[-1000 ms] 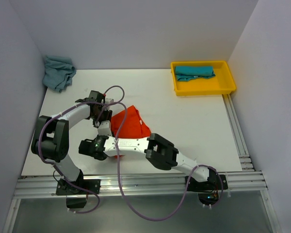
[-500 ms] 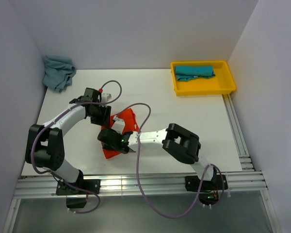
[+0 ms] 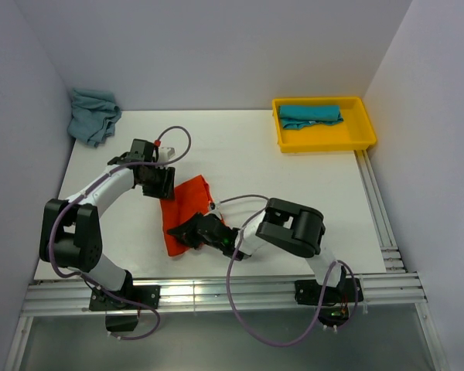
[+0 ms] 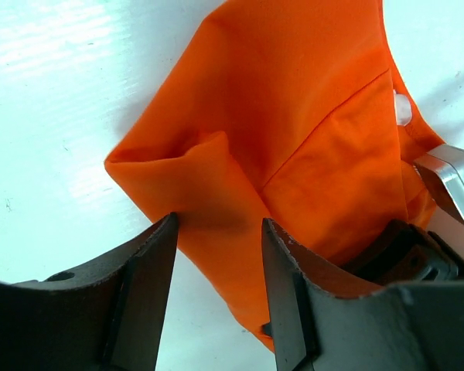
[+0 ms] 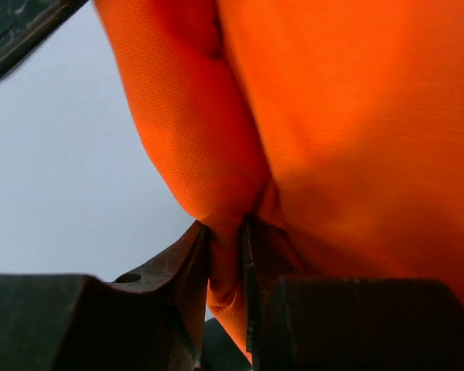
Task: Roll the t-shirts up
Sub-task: Roll the tshirt
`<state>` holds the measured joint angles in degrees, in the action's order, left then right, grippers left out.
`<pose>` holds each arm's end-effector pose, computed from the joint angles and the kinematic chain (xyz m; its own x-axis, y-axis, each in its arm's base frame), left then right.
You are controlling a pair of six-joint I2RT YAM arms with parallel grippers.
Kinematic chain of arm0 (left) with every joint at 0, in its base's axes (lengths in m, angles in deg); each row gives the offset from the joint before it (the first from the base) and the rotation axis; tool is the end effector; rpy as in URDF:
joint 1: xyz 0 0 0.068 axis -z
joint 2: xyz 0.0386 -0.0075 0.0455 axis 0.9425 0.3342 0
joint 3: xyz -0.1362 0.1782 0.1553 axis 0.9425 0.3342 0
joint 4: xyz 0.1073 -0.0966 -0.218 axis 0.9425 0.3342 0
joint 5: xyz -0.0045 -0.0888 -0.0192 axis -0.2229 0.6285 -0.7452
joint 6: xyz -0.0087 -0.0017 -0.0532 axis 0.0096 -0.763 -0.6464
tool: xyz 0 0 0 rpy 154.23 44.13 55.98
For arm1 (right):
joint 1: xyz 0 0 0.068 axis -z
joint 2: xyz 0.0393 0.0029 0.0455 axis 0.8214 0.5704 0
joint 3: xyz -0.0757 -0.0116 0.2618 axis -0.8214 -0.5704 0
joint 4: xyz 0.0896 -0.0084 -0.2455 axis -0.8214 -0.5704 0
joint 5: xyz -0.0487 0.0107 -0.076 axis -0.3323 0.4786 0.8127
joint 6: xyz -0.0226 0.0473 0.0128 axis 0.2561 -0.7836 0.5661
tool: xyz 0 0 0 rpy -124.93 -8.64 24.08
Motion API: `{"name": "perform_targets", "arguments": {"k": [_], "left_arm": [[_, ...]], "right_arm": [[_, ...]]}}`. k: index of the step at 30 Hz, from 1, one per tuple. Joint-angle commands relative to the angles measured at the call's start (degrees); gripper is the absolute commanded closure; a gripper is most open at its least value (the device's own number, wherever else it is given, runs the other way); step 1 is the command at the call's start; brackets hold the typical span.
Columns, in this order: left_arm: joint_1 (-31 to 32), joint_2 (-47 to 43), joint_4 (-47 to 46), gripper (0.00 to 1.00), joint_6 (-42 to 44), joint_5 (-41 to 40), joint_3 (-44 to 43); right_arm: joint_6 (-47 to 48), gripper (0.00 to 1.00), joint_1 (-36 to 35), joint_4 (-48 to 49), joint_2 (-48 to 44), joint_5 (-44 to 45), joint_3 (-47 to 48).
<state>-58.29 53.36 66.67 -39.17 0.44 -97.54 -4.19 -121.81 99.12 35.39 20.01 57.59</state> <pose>0.2983 -0.0737 0.2118 -0.8942 0.1480 -0.4226 0.2711 0.9301 -0.2479 0.1591 0.3575 0.0981 -0.8614 0.5079 0.0103 0.2058 0.3303 0.9212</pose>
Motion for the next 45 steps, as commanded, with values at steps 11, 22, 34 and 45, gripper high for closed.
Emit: {"name": "perform_targets", "arguments": {"k": [11,22,34,45], "left_arm": [[-0.41,2.0,-0.57,0.48,0.59,-0.97,-0.26],[0.56,5.25,0.66,0.54,1.12,0.18,-0.26],[2.84,7.8,0.57,0.68,0.77,-5.8,-0.26],[3.11,8.06,0.75,0.68,0.77,-5.63,-0.35]], "right_arm": [[-21.11,0.94,-1.61,30.91,7.89,6.24,-10.87],[-19.46,0.91,-1.35,17.15,7.99,1.59,-5.95],[-5.3,0.48,-1.35,-21.52,-5.37,4.83,1.17],[5.07,0.45,-4.86,-54.86,-11.8,17.13,16.02]]}}
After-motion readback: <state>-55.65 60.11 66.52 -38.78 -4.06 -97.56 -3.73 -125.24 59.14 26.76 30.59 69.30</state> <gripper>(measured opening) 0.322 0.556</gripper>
